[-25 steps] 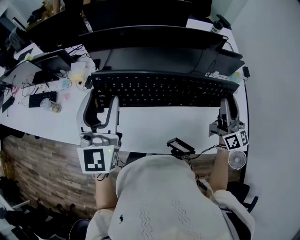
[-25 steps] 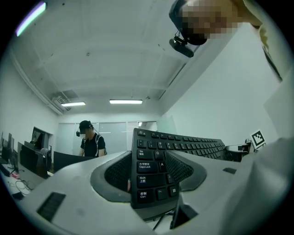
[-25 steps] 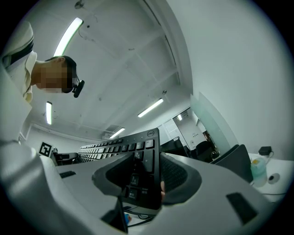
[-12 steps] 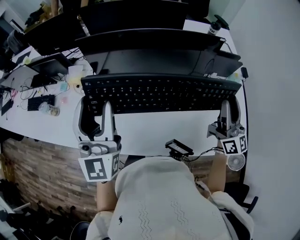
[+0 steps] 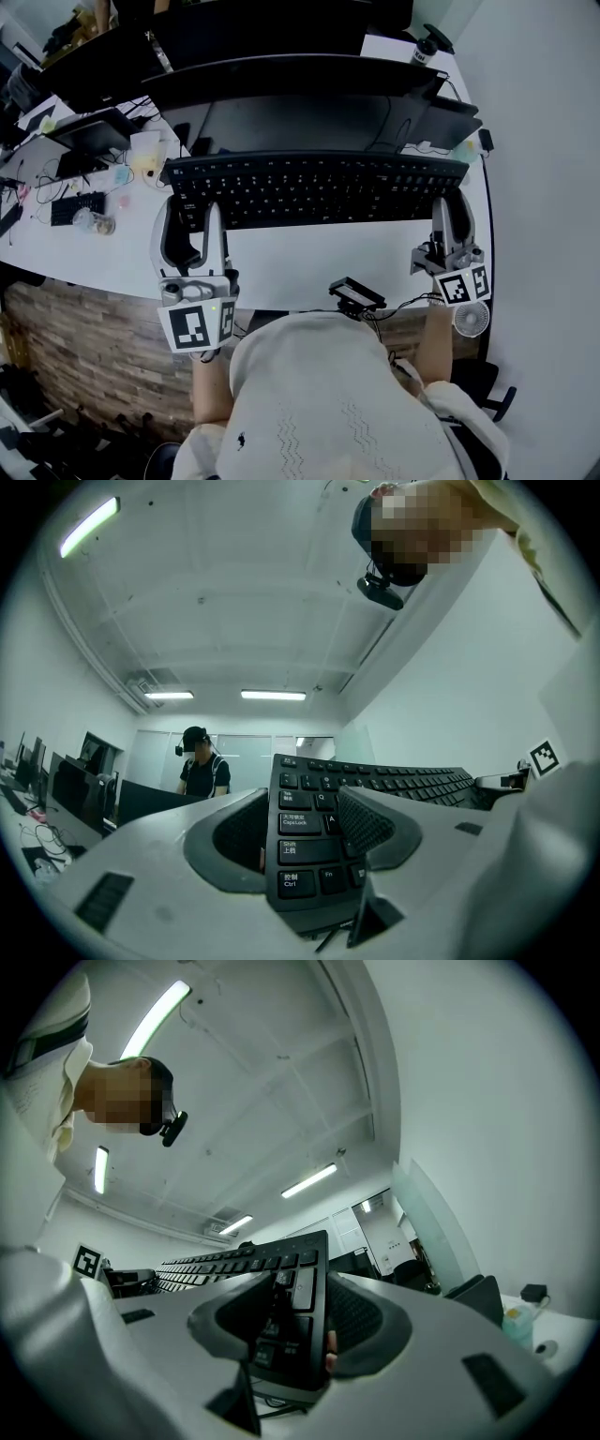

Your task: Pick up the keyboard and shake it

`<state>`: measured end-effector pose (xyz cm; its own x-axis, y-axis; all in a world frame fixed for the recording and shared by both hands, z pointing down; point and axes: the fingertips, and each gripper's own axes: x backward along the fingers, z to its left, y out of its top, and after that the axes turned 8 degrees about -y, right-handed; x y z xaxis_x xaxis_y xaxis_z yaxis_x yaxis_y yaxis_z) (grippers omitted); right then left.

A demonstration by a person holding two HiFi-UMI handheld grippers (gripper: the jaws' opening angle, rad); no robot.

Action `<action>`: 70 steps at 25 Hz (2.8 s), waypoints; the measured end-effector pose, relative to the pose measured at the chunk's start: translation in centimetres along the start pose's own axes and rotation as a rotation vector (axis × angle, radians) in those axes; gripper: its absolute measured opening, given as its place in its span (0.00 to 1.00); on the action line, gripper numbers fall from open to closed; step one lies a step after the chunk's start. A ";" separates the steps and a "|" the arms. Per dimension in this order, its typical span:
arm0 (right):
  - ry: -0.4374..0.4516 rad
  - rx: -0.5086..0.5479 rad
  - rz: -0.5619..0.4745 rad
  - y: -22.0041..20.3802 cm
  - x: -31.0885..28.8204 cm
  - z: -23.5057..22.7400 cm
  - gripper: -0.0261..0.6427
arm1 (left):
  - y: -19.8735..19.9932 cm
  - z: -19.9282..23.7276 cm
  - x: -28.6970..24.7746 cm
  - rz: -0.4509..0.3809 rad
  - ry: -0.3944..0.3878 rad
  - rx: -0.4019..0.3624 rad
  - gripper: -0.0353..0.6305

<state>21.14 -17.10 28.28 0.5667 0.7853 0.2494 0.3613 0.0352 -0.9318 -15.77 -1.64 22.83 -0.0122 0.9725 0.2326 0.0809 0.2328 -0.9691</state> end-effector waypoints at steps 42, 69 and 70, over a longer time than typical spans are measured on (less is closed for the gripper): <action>-0.254 -0.107 0.749 -27.6 10.1 -5.9 0.31 | -33.5 -1.8 8.8 0.723 -0.058 0.383 0.39; -0.344 -0.134 0.950 -36.8 11.0 -7.7 0.31 | -44.3 -0.9 10.1 0.919 -0.051 0.495 0.39; -0.347 -0.134 0.955 -37.0 11.0 -7.8 0.31 | -44.6 -0.9 10.1 0.924 -0.049 0.499 0.39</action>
<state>19.80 -14.57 67.54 0.4232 0.5860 -0.6910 -0.0367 -0.7510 -0.6593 -18.60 -2.16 68.46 -0.1961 0.7699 -0.6073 -0.3405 -0.6342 -0.6941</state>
